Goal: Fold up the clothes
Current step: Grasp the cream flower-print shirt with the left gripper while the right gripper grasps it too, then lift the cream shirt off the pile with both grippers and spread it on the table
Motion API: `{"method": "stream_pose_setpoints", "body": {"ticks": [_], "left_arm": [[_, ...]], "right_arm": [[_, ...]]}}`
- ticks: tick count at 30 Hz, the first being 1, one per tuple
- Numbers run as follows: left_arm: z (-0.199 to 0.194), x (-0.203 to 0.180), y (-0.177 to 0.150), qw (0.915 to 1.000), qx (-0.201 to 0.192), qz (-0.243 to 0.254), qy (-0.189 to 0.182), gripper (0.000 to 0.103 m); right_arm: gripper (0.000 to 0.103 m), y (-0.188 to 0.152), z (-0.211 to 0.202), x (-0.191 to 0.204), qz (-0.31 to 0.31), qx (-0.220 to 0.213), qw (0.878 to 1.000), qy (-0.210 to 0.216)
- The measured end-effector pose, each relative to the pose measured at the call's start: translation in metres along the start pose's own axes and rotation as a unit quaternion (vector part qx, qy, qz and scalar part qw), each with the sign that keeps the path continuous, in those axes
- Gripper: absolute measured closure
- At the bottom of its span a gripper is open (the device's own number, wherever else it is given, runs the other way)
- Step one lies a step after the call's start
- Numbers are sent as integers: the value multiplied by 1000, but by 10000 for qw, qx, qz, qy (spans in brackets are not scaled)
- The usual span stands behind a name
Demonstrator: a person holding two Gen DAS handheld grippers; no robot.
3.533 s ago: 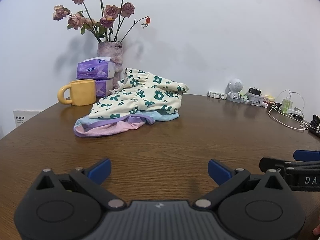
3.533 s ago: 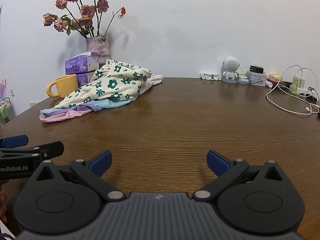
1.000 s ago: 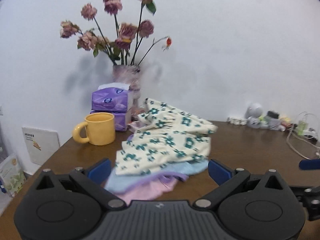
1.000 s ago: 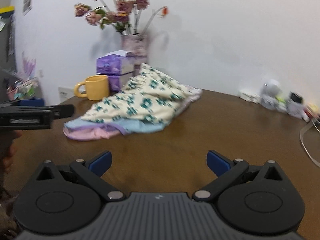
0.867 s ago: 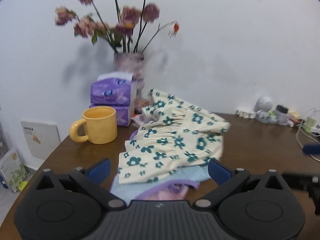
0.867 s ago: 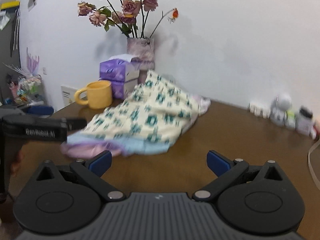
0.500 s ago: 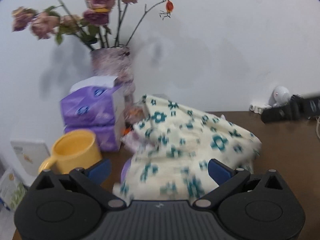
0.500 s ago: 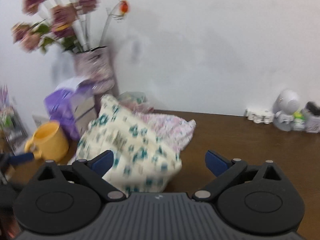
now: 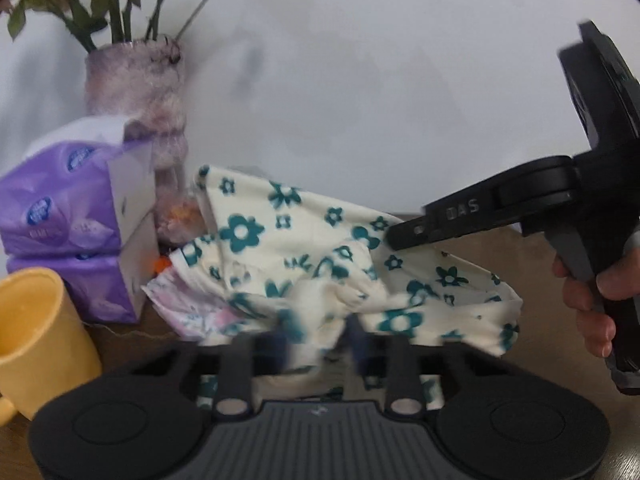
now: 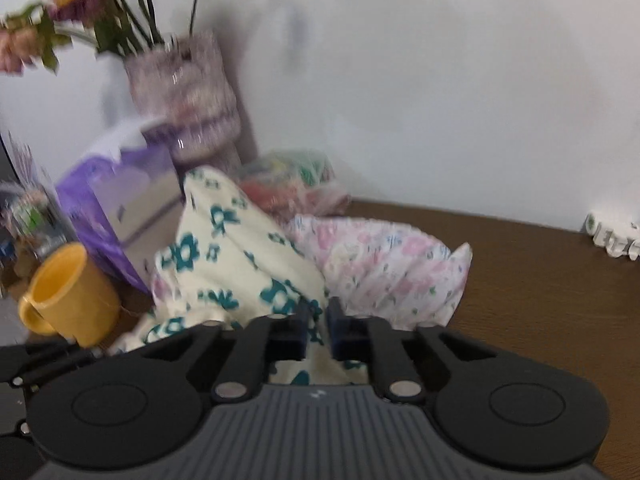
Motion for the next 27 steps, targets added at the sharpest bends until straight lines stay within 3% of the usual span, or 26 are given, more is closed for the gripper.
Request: {"method": "stream_pose_setpoints", "body": {"ticks": [2, 8, 13, 17, 20, 25, 27], "left_arm": [[-13, -6, 5, 9997, -183, 183, 55, 96], [-89, -37, 15, 9930, -801, 854, 152, 97], [-175, -67, -11, 9814, -1103, 1567, 152, 97], [-217, -82, -77, 9820, -617, 1787, -31, 97], [-230, -87, -119, 9872, -156, 1578, -184, 98], [-245, -100, -179, 9899, 464, 1266, -439, 97], [-246, -98, -185, 9900, 629, 1186, -438, 92]], "right_arm": [[100, 5, -15, -7, 109, -205, 9997, 34], [101, 3, -106, -31, 302, -717, 9970, 19], [101, -49, -223, -49, 124, -896, 9959, 0], [101, -139, -278, -66, 173, -457, 9987, -172], [101, -209, -299, -80, 509, 10, 9985, -222], [101, -280, -321, -85, 1127, 403, 9928, -50], [95, -299, -326, -85, 1304, 630, 9895, 45]]}}
Point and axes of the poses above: each gripper's, at about its wrist camera, not at the fingertips, and z roughly the way its jaws point, x to its left, y to its top, the point moved 9 cm from there along z, roughly the way its jaws point, and after that the axes turned 2 degrees about -y, right-handed, at the moved point
